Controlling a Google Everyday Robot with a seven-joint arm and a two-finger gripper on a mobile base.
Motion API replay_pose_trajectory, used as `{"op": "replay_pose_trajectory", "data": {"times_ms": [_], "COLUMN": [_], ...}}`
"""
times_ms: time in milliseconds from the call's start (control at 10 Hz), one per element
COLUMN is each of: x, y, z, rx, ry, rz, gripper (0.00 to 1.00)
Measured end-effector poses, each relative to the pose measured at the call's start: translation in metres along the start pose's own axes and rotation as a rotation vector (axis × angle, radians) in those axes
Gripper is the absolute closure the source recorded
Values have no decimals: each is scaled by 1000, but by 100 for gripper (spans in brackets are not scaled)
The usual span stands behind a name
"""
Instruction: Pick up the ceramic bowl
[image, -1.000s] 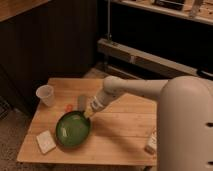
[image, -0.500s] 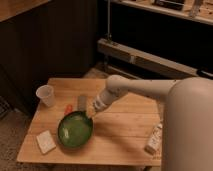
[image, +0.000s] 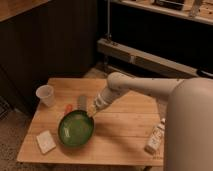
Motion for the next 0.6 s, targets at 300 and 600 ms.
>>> {"op": "replay_pose_trajectory", "data": {"times_ms": [300,600], "x": [-4,-3], "y": [6,1], "z": [7,0], "rx": [-2,0], "ry": [-1,-6], "rz": [6,2], "gripper": [100,100]}}
